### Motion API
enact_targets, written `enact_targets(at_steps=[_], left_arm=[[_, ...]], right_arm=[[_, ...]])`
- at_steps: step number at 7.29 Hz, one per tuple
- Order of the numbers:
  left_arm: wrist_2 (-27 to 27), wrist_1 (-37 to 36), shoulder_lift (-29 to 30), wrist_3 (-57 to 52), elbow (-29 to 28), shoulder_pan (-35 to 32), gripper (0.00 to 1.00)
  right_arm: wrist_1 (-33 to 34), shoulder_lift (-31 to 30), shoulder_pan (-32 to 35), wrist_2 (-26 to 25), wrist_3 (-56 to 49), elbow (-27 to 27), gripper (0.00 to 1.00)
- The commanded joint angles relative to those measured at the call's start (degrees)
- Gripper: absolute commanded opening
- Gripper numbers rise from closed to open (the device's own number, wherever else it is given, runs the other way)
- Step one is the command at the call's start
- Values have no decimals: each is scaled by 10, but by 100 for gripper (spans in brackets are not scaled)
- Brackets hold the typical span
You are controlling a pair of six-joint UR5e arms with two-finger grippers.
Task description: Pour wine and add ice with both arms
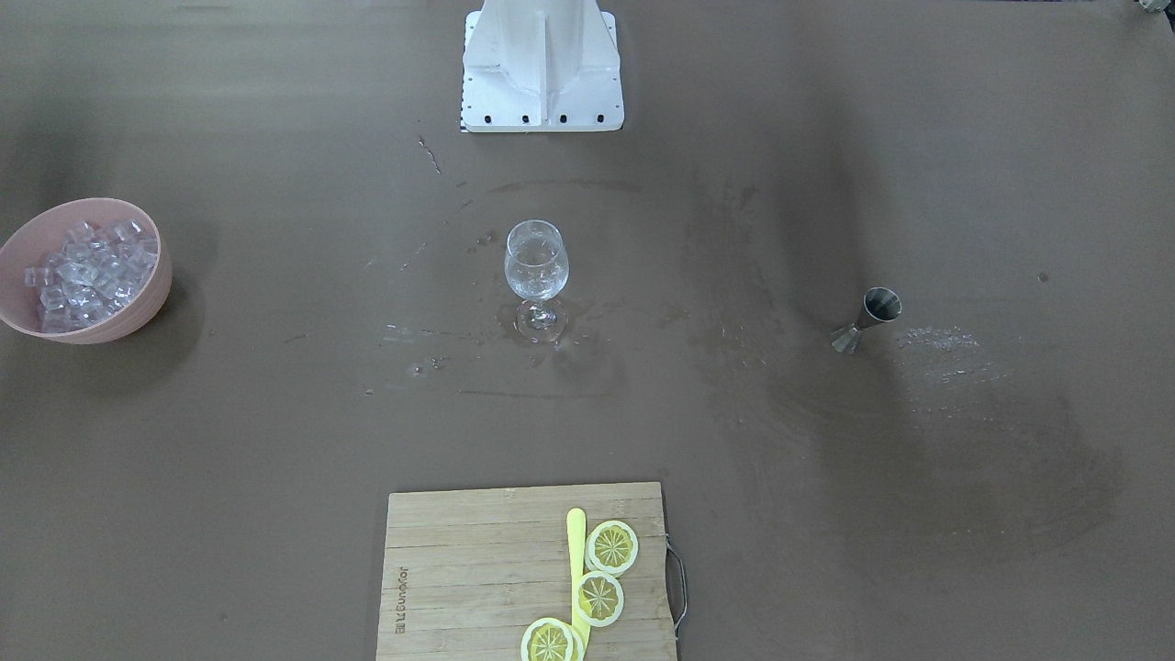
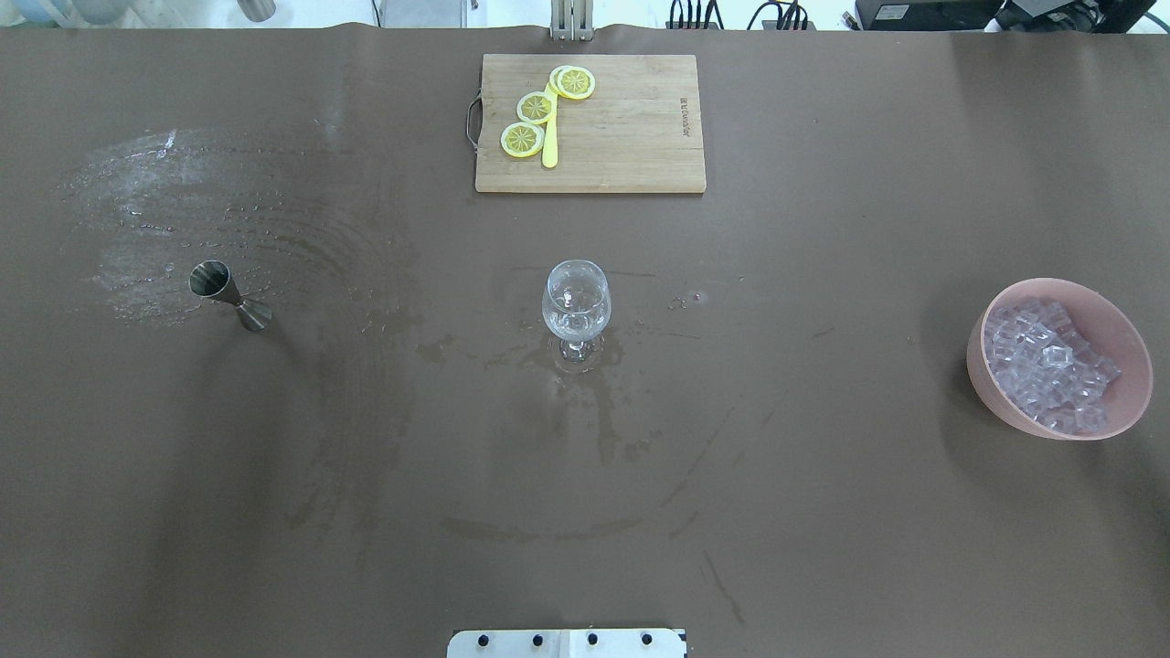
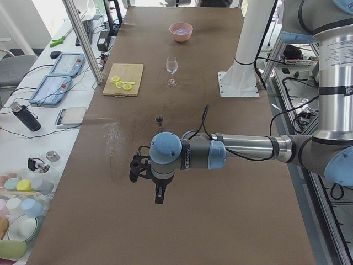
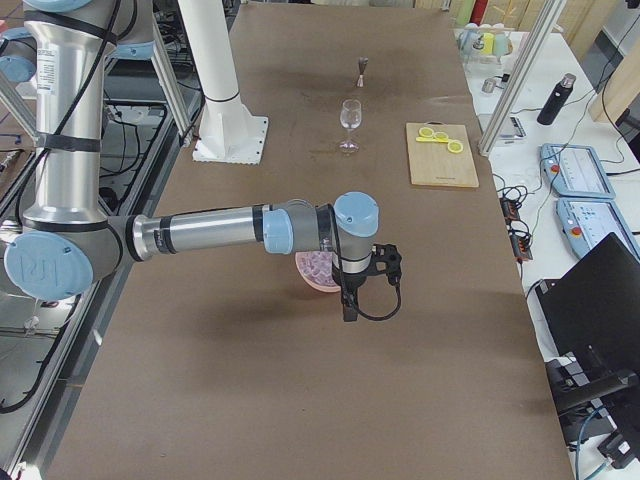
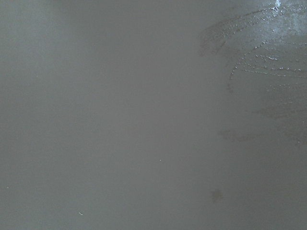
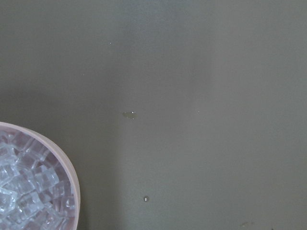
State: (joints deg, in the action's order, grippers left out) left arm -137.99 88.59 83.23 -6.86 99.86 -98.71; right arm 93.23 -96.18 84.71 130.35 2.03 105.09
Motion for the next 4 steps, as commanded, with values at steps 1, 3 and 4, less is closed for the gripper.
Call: enact_targets(at_steps=[1,3,4], left_arm=[[-1,0,0,-1,5,-1,98],[-4,0,0,-1,5,-1,98],[-4,1,2,0,5,-1,98]], right_arm=[[-2,5,-1,0,4,19,100],[-2,6,-1,-2,4,44,100],[-2,10,-1,-3,3,43,100]])
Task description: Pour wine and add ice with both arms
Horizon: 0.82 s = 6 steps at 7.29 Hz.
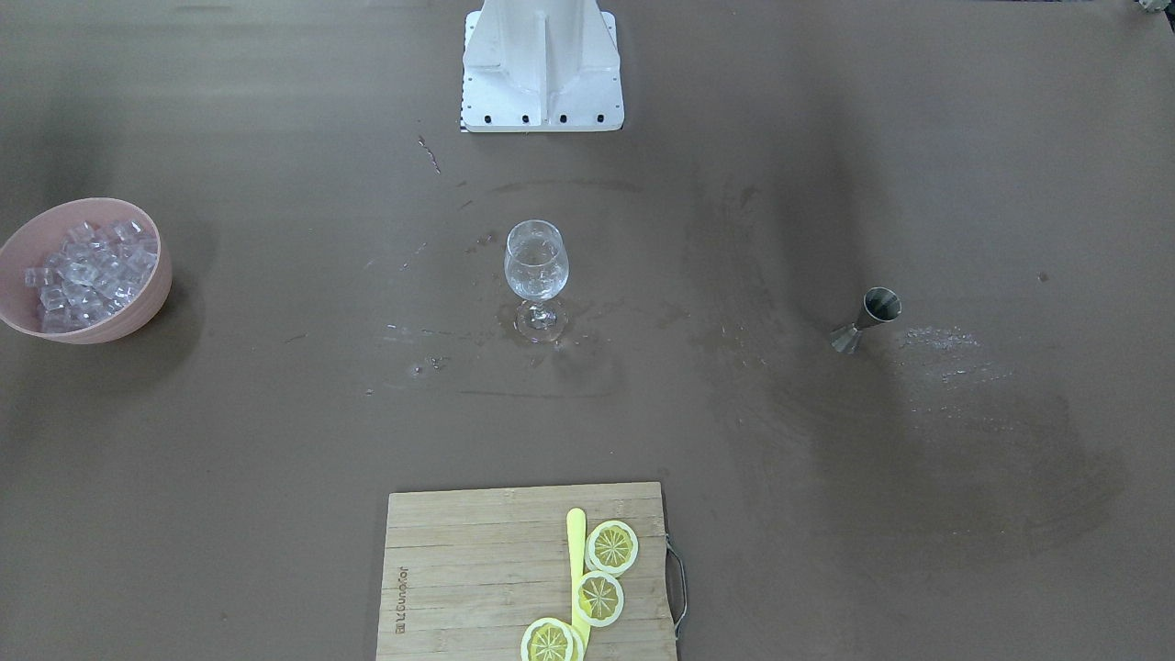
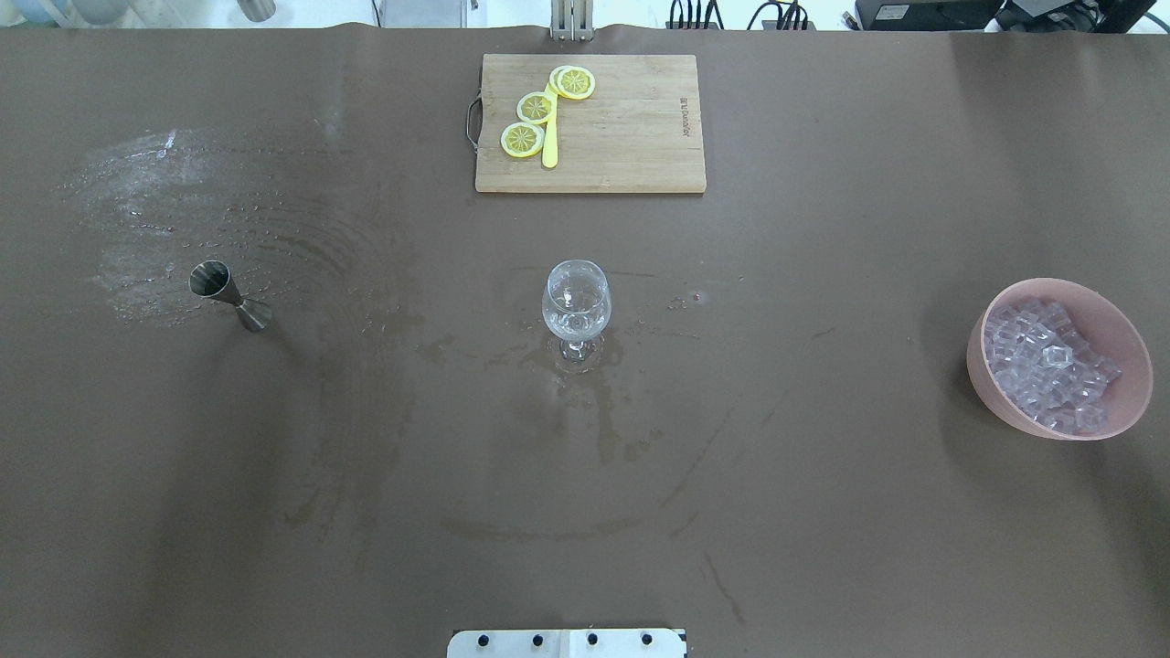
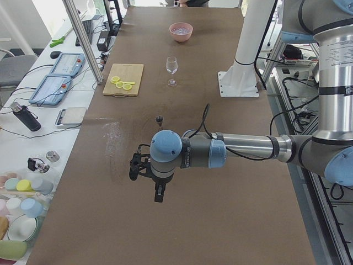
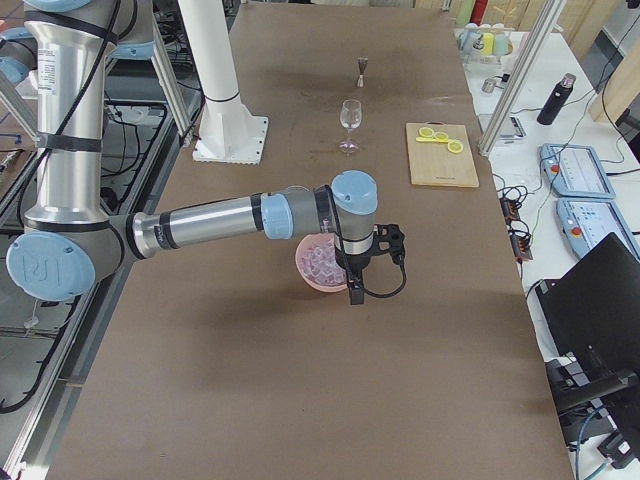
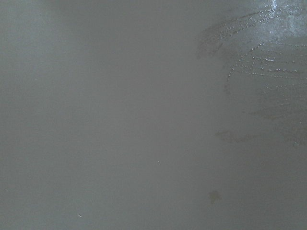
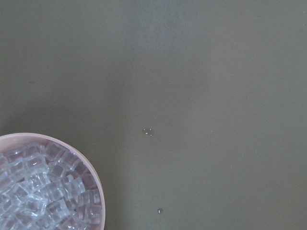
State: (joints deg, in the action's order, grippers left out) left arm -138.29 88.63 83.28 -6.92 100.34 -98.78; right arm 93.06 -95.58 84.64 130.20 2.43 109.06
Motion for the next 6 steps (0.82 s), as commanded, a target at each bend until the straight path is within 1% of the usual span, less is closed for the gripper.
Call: enact_targets(at_steps=[1,2,3,6], left_arm=[[-1,23,1,5,-4,1,98],[-10,52,7,6,-27,1,98],[-40,68,13,6,-33,2,98],[-41,68,61,15,-46,6,98]], right_arm=[[0,3,0,-1,-4,5,100],[0,-2,1,-1,-3,4,100],[0,-3,1,-1,-2,0,100],[1,-5,0,0,0,-6,100]])
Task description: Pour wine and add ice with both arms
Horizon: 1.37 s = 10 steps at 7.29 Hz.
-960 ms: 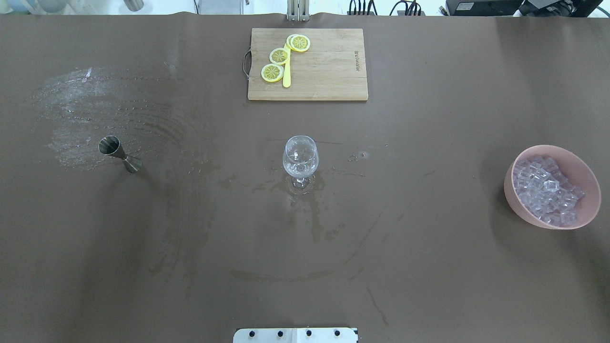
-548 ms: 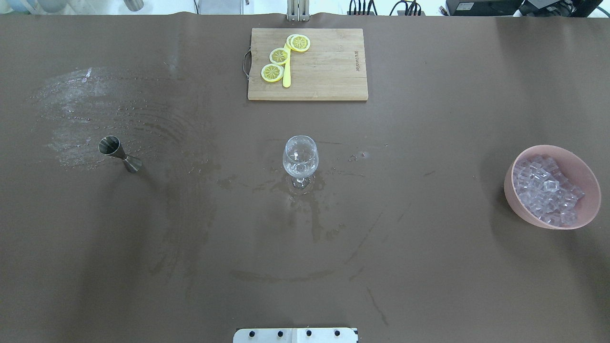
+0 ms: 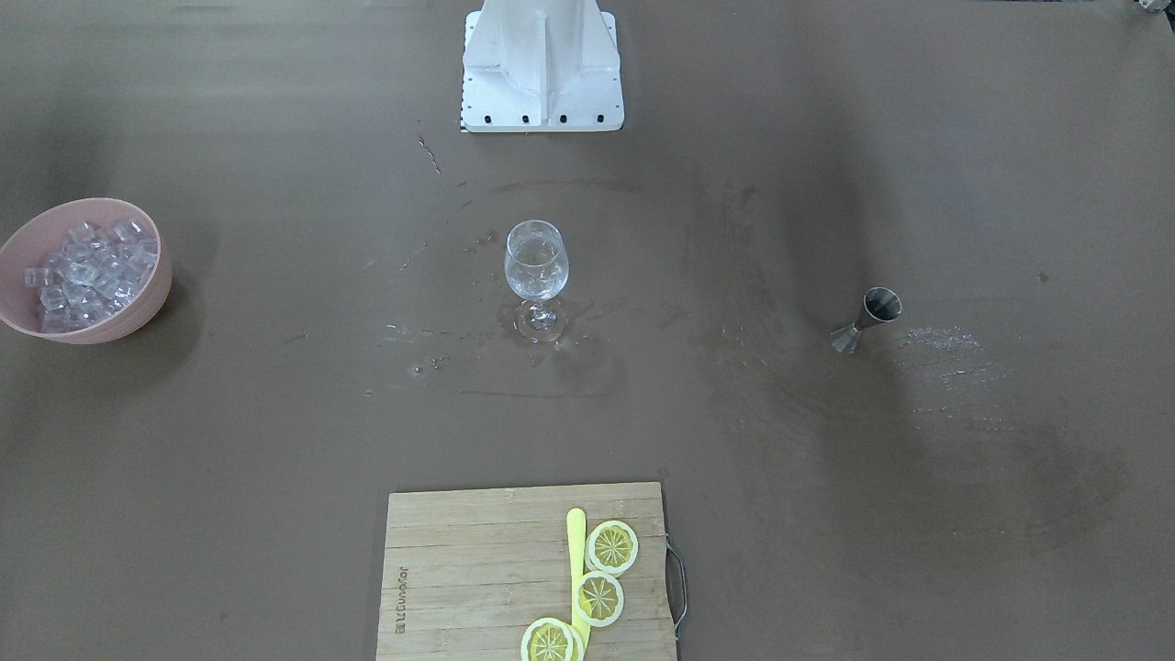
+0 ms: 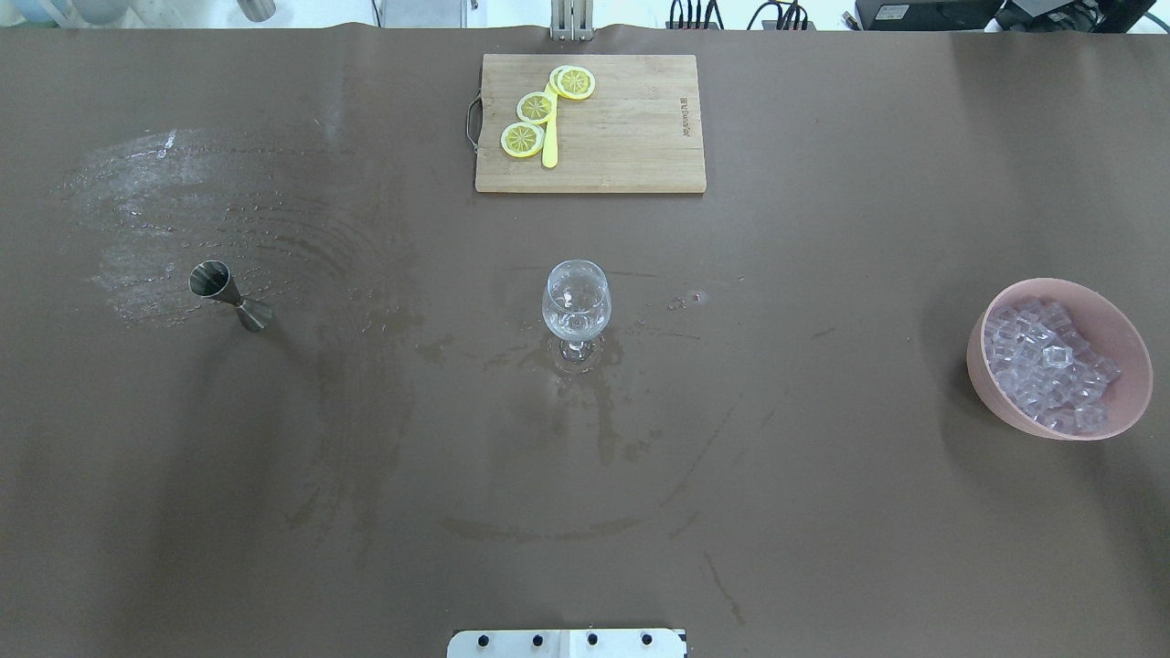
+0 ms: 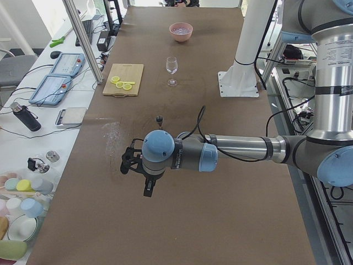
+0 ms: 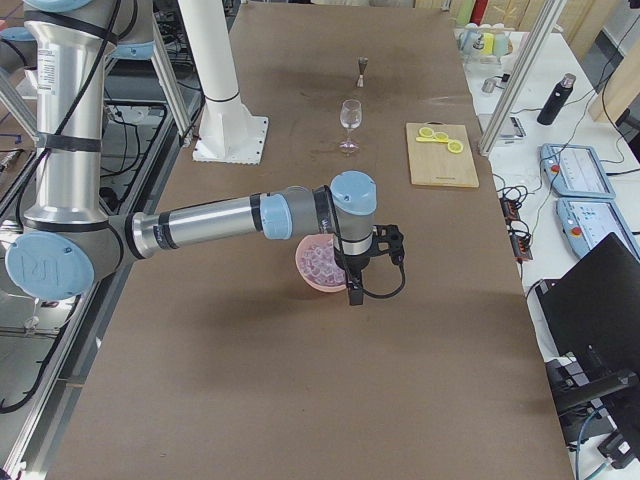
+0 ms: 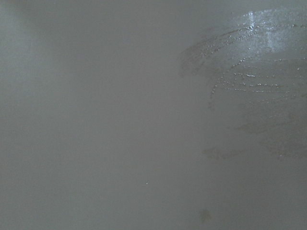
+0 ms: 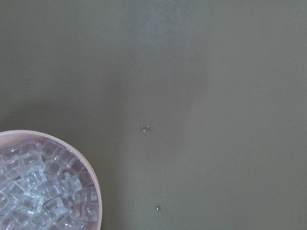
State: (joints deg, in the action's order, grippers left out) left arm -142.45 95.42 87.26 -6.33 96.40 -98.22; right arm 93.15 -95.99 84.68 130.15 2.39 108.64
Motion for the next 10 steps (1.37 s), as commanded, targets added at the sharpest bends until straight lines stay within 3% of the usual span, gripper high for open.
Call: enact_targets(at_steps=[1,4,6,7,8,9,10], left_arm=[[-6,13,39,110,-24,0,98],[-9,154,28,118,-3,3,98],[-9,293,-8,139,-7,16,99],[-28,328,-7,218,-3,25,98],[-41,366,18,313,-2,80,98],[-43,438,26,402,-2,99,98],[-37,562,19,492,-3,110,98]], right_arm=[[0,-1,0,-1,1,-4,100],[0,0,0,1,3,-5,100],[0,-2,0,5,3,-5,100],[0,-2,0,11,3,-5,100],[0,-3,0,13,3,-5,100],[0,-3,0,14,3,-5,100],[0,-3,0,14,3,-5,100]])
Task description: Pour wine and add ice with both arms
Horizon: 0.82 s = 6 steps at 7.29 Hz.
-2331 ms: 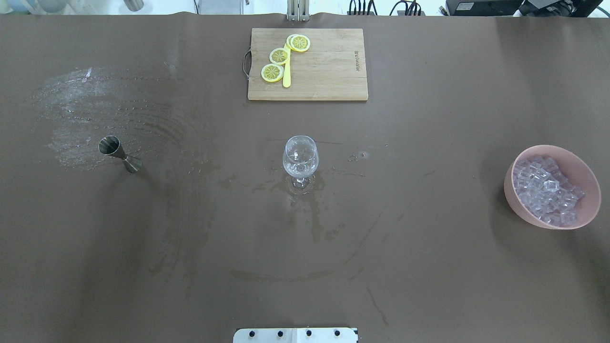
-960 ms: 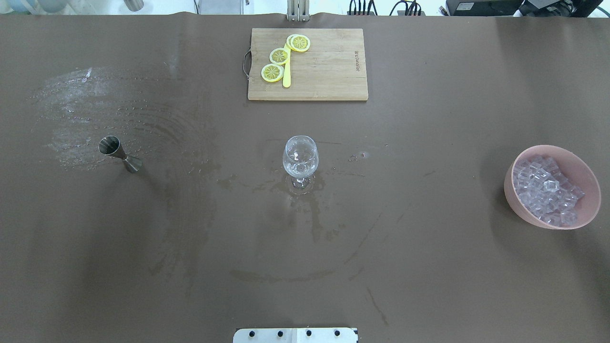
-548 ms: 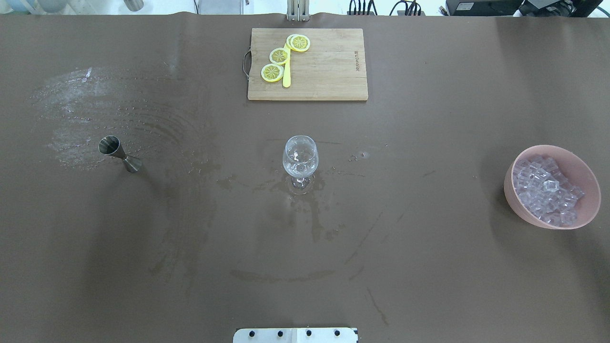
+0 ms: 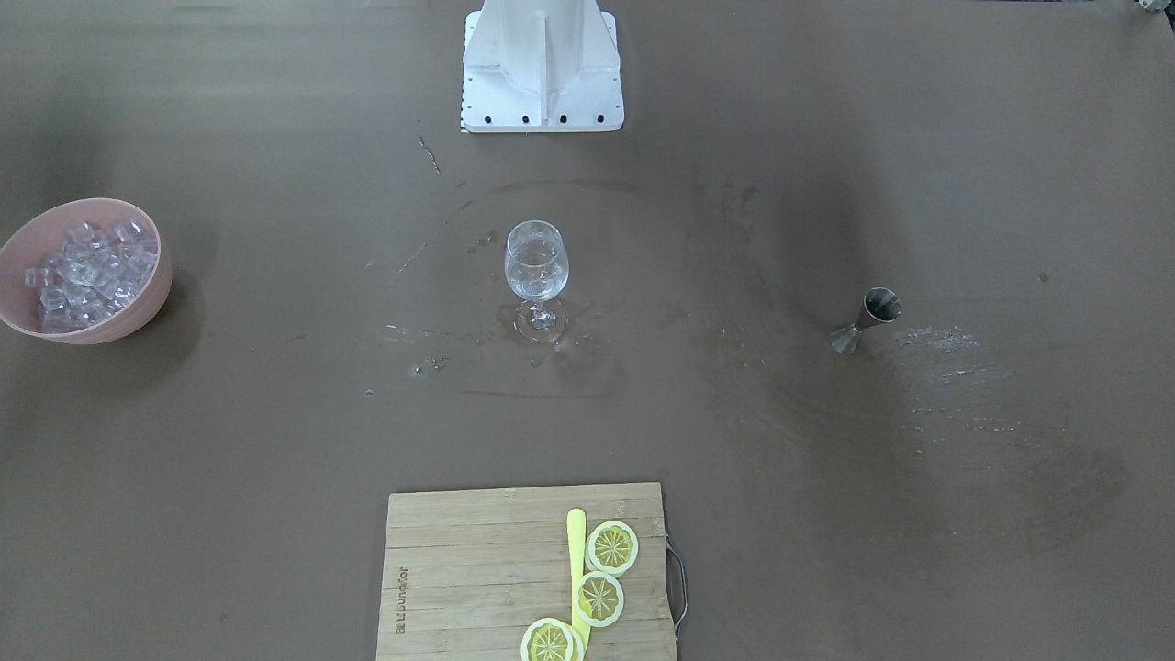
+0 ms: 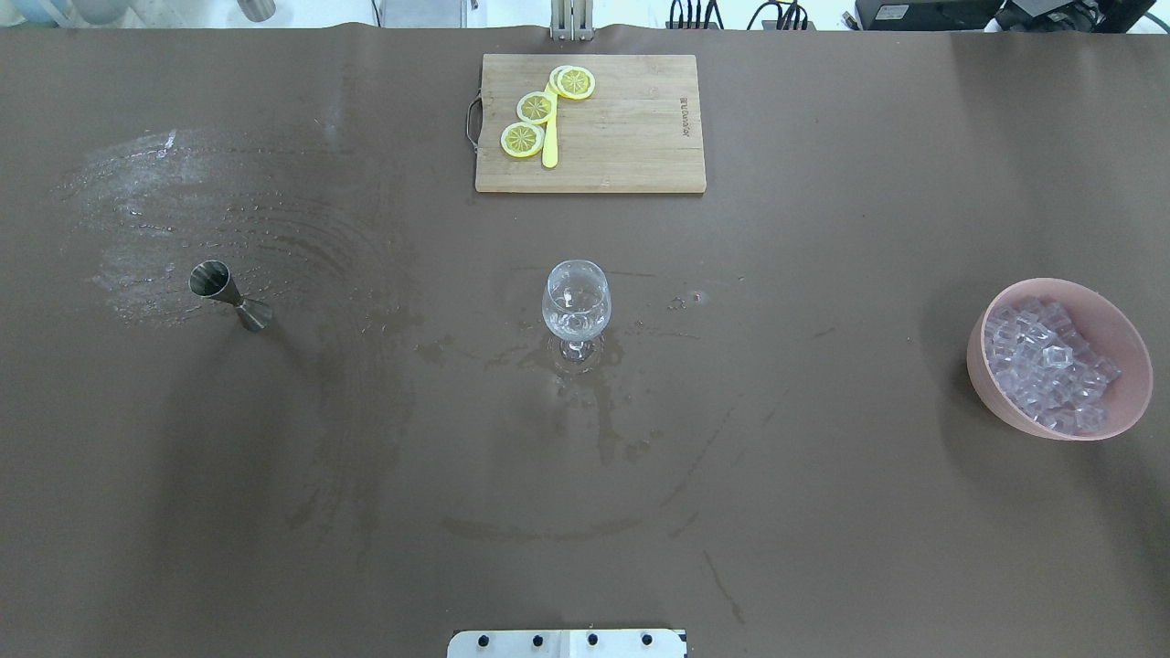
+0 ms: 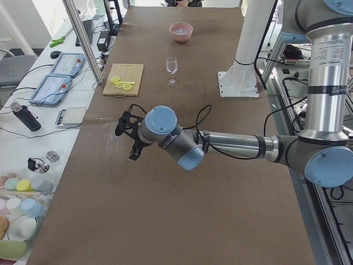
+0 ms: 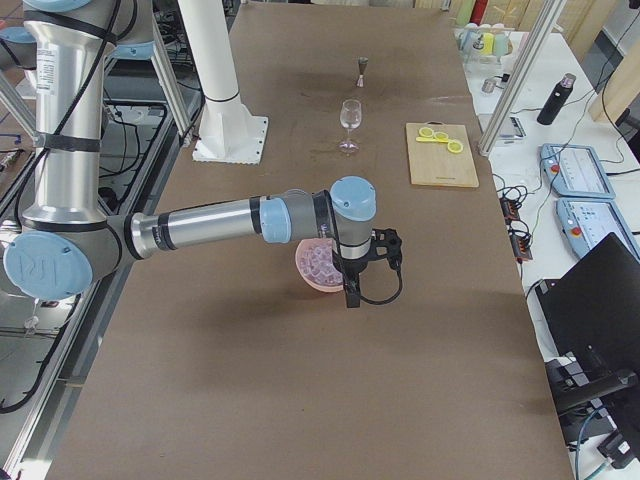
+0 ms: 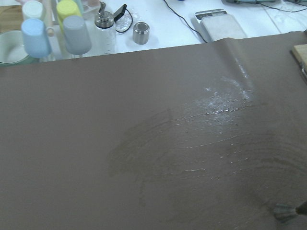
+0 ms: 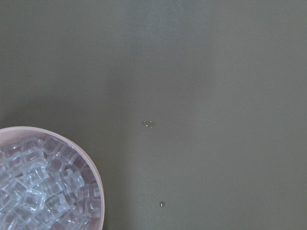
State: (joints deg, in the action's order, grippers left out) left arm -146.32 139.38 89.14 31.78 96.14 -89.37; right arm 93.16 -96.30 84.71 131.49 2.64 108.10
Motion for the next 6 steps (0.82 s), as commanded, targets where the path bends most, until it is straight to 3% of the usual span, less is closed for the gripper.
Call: enact_targets(at_steps=[1,4,6], left_arm=[[35,175,-10,143,3,47,98],[179,174,-60,184,92,169,97],[316,160,-116,185,152,265,97]], right_arm=[[0,0,0,1,0,0,100],[0,-3,0,1,0,1,100],[0,-3,0,2,0,1,100]])
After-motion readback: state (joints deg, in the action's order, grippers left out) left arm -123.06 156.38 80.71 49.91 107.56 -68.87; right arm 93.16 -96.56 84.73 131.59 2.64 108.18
